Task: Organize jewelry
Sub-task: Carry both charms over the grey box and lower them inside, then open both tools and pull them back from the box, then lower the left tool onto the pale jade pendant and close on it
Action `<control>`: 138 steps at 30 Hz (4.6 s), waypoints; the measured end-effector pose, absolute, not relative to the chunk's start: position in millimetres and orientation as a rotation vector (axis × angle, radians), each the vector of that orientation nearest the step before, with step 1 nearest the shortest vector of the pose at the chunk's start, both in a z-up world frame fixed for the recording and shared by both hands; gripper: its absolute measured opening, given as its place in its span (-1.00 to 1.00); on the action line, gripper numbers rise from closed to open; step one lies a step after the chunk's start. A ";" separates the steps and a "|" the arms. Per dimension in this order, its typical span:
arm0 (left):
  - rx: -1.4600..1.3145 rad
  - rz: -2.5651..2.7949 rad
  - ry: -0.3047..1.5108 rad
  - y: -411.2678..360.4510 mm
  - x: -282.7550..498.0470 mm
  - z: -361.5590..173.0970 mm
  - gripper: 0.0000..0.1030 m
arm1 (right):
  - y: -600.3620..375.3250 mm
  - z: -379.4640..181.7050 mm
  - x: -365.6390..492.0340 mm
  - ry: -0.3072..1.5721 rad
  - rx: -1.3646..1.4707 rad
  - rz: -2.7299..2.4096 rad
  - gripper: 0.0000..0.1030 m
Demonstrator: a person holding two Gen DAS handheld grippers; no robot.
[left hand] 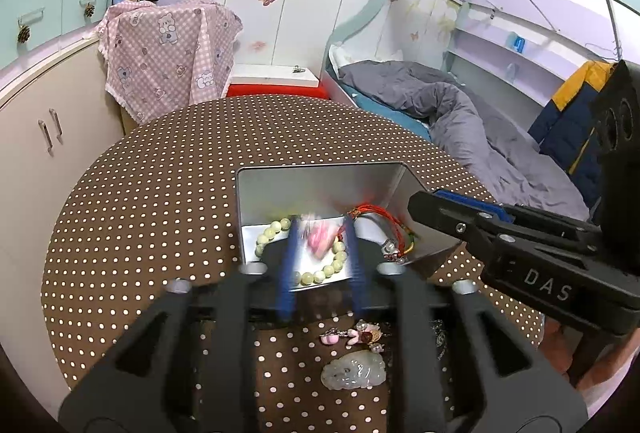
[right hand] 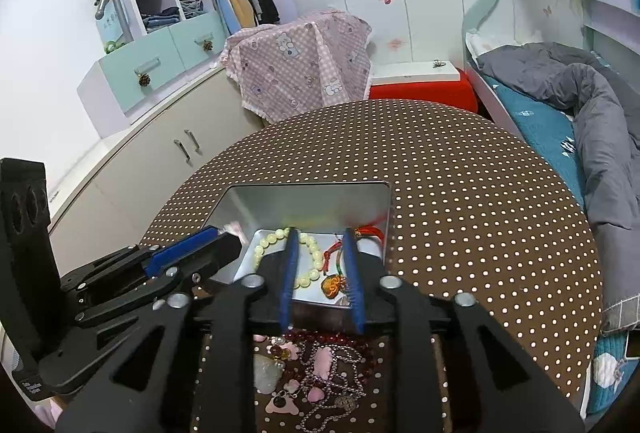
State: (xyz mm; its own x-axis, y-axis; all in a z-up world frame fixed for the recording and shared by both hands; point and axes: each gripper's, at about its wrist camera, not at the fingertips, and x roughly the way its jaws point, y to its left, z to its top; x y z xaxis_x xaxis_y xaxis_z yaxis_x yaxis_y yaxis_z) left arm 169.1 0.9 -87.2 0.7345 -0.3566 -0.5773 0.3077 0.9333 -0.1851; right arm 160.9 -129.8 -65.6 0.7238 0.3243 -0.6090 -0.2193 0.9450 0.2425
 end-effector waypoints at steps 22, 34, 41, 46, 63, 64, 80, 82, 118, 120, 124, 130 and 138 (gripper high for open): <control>-0.100 -0.313 0.657 10.5 163.4 -83.7 0.06 | -139.2 -63.3 149.8 0.684 0.144 0.243 -0.09; -0.097 -0.299 0.641 16.8 151.5 -78.6 0.06 | -143.2 -59.3 138.9 0.674 0.144 0.221 0.04; -0.102 -0.275 0.641 20.7 141.0 -76.9 0.16 | -146.6 -57.8 128.6 0.670 0.148 0.200 0.15; -0.101 -0.267 0.659 21.2 133.1 -80.9 0.28 | -150.3 -61.2 119.9 0.678 0.152 0.179 0.25; -0.085 -0.275 0.801 7.4 123.0 -118.3 0.34 | -169.4 -95.9 103.5 0.771 0.169 0.088 0.48; -0.086 -0.276 0.806 6.5 123.5 -119.6 0.35 | -170.1 -97.9 103.4 0.776 0.170 0.084 0.50; -0.022 -0.242 0.836 -16.7 131.1 -140.4 0.42 | -181.9 -114.6 101.4 0.825 0.187 0.055 0.64; -0.007 -0.234 0.827 -19.3 129.1 -140.9 0.42 | -182.3 -115.3 101.6 0.827 0.188 0.056 0.64; -0.068 -0.325 0.809 -0.5 112.5 -139.5 -0.39 | -167.3 -110.2 95.9 0.826 0.154 0.110 0.65; -0.072 -0.327 0.805 2.9 111.2 -140.2 -0.39 | -162.3 -111.1 95.2 0.829 0.146 0.125 0.64; -0.084 -0.329 0.787 10.9 106.1 -139.1 -0.50 | -152.9 -112.4 93.3 0.830 0.133 0.174 0.64; -0.074 -0.310 0.781 20.6 101.4 -140.9 -0.57 | -139.9 -111.9 87.8 0.807 0.103 0.247 0.64; -0.033 -0.351 0.749 18.4 91.5 -142.0 0.30 | -139.7 -116.3 86.8 0.818 0.103 0.242 0.63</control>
State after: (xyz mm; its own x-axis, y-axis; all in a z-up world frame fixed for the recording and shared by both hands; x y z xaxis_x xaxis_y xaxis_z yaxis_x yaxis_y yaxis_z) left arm 91.5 18.4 -142.0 0.6768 -0.3241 -0.6610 0.3004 0.9413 -0.1539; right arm 86.8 -139.7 -116.3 0.6578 0.2525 -0.7097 -0.1733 0.9676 0.1837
